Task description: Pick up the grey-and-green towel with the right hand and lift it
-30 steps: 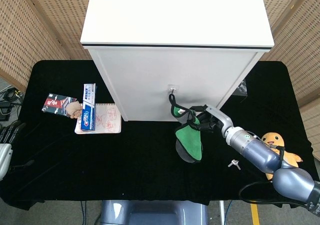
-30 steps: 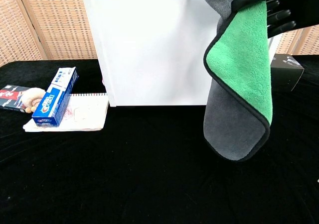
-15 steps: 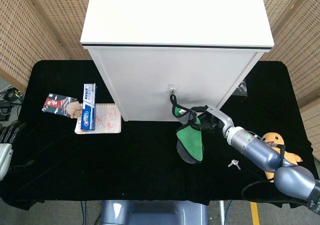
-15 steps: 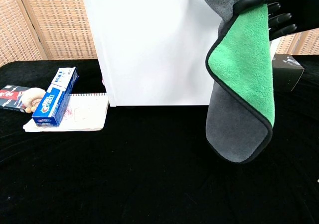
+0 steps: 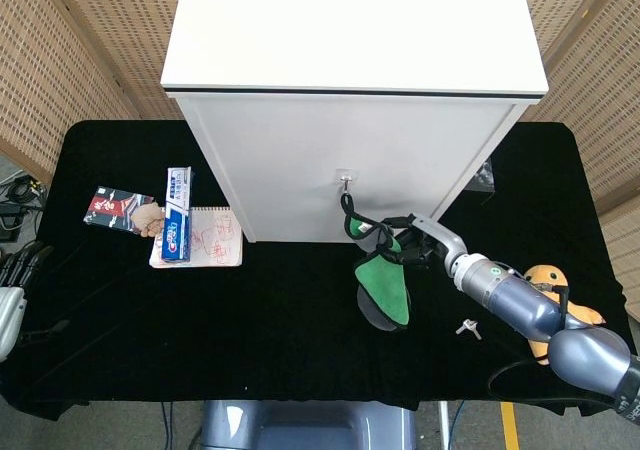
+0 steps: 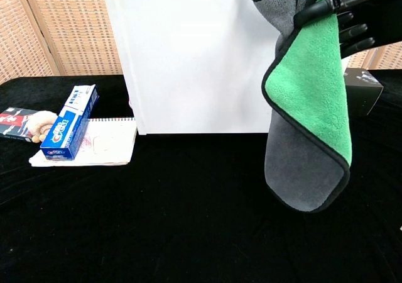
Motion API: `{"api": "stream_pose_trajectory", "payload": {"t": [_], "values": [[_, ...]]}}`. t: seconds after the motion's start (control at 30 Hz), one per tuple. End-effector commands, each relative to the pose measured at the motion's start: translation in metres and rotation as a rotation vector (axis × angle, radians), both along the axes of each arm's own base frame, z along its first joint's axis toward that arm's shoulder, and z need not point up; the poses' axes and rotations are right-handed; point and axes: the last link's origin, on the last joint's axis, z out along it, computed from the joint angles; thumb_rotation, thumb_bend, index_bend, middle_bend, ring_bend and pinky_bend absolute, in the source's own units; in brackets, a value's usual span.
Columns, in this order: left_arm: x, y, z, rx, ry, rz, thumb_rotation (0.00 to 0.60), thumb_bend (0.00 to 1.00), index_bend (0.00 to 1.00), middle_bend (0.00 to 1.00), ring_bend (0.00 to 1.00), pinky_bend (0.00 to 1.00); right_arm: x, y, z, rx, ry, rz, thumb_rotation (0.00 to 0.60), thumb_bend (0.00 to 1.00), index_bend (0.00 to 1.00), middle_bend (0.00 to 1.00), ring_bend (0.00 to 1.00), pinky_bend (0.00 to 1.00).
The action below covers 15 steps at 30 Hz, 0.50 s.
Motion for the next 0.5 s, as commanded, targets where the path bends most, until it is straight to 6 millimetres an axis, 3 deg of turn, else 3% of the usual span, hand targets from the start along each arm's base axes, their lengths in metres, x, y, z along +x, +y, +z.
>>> {"api": "stream_pose_trajectory", "payload": {"t": [0.03, 0.1, 0.2, 0.27, 0.37, 0.5], "values": [[-0.0001, 0.0001, 0.0001, 0.0, 0.001, 0.0, 0.6, 0.0, 0.0, 0.0, 0.0, 0.0, -0.0004, -0.0004, -0.0011, 0.003, 0.006, 0.001, 0.6, 0.72, 0.78, 1.0, 1.0, 1.0], [-0.0002, 0.0001, -0.0001, -0.002, 0.002, 0.0, 0.6, 0.0, 0.0, 0.0, 0.0, 0.0, -0.0008, -0.0003, -0.0024, 0.005, 0.009, -0.001, 0.6, 0.65, 0.74, 1.0, 1.0, 1.0], [-0.0004, 0.0002, -0.0002, -0.002, 0.002, 0.001, 0.6, 0.0, 0.0, 0.0, 0.0, 0.0, -0.001, -0.0002, -0.0038, -0.003, 0.004, -0.005, 0.6, 0.26, 0.48, 1.0, 1.0, 1.0], [-0.0004, 0.0003, -0.0001, -0.001, 0.002, 0.001, 0.6, 0.0, 0.0, 0.0, 0.0, 0.0, -0.0007, 0.0002, -0.0046, -0.012, -0.001, -0.004, 0.6, 0.11, 0.34, 1.0, 1.0, 1.0], [-0.0005, 0.0004, -0.0003, -0.003, 0.002, 0.001, 0.6, 0.0, 0.0, 0.0, 0.0, 0.0, 0.0004, 0.0011, -0.0049, -0.021, -0.013, -0.002, 0.6, 0.03, 0.24, 1.0, 1.0, 1.0], [-0.0003, 0.0004, -0.0006, -0.003, 0.003, 0.001, 0.6, 0.0, 0.0, 0.0, 0.0, 0.0, 0.0004, 0.0026, -0.004, -0.029, -0.018, 0.005, 0.6, 0.02, 0.22, 1.0, 1.0, 1.0]]}}
